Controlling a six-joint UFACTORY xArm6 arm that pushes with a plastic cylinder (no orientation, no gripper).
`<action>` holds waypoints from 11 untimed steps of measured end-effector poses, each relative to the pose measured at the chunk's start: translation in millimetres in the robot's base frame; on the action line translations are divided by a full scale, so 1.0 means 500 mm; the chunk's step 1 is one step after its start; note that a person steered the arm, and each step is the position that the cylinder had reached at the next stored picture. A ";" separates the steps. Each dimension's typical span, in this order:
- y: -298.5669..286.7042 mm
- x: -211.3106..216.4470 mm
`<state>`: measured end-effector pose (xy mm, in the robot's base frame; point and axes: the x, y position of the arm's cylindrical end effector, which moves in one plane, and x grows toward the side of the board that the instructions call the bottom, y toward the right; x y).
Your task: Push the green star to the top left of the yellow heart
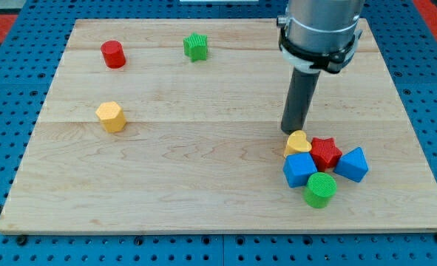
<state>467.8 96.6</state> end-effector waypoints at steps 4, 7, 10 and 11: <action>-0.270 -0.449; -0.388 -0.263; -0.400 0.030; -0.343 0.021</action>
